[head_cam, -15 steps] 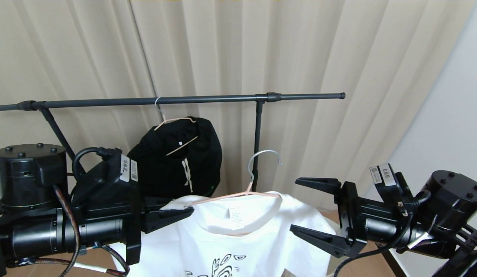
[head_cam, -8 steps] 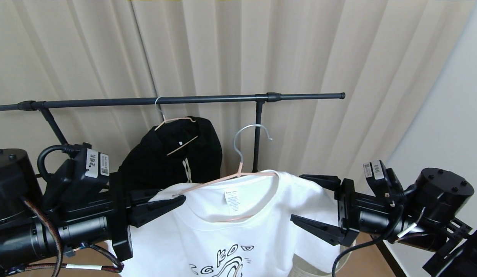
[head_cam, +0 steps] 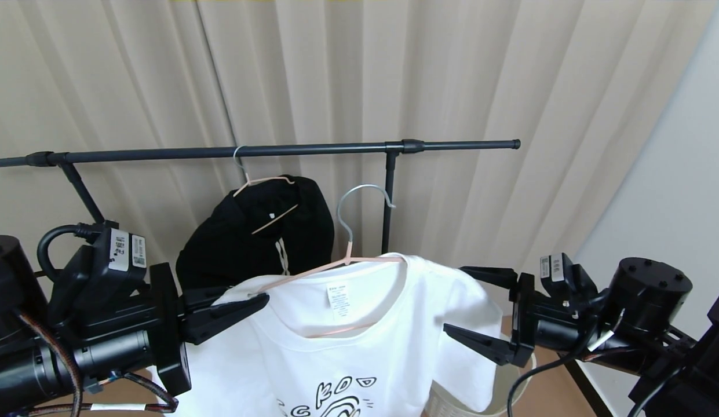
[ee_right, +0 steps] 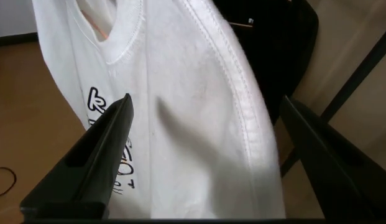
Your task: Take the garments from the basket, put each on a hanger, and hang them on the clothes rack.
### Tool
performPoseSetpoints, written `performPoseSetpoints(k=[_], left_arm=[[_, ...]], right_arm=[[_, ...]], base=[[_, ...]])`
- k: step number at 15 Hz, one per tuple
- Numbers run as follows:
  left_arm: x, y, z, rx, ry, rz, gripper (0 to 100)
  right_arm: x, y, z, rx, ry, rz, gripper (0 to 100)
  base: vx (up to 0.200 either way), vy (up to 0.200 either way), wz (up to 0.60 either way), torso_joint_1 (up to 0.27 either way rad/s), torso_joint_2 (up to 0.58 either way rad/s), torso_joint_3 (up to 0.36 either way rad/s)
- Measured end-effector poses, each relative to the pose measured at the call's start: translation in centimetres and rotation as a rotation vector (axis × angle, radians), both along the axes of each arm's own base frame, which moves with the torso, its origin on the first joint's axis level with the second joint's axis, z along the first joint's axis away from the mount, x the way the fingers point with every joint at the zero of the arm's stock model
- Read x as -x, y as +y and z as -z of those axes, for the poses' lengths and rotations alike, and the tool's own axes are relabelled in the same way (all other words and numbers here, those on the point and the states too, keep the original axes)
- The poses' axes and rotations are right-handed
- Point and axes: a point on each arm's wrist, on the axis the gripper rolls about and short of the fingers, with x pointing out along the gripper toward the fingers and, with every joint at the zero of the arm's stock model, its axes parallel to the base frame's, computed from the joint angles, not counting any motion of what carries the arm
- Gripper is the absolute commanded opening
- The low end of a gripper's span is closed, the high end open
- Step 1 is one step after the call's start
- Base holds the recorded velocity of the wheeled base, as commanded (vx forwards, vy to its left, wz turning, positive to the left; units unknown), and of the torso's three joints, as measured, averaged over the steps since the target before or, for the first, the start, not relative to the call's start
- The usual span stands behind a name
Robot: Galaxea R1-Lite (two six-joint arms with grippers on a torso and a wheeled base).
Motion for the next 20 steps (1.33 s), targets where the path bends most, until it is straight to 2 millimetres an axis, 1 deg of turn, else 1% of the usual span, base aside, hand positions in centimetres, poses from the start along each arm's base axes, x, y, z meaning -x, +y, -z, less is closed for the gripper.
performPoseSetpoints(k=[8, 15, 16, 20], left_arm=[[0.4, 0.4, -0.6, 0.010, -0.027, -0.015, 0], [0.7, 0.5, -0.9, 0.015, -0.043, -0.021, 0], [0.7, 0.5, -0.9, 0.016, -0.046, -0.022, 0], [1.0, 0.6, -1.1, 0.033, -0.035, -0.026, 0]], right_arm=[[-0.9, -1.6, 2.7, 0.124, -0.072, 0.039, 100], [-1.3, -2.2, 3.4, 0.134, -0.052, 0.065, 100], [-1.4, -2.3, 3.5, 0.135, -0.050, 0.066, 0], [-1.9, -2.6, 3.6, 0.132, -0.051, 0.083, 0]], base=[[0.000, 0.000, 0.00, 0.000, 0.00, 0.000], [0.000, 0.000, 0.00, 0.000, 0.00, 0.000], [0.000, 0.000, 0.00, 0.000, 0.00, 0.000], [0.000, 0.000, 0.00, 0.000, 0.00, 0.000]])
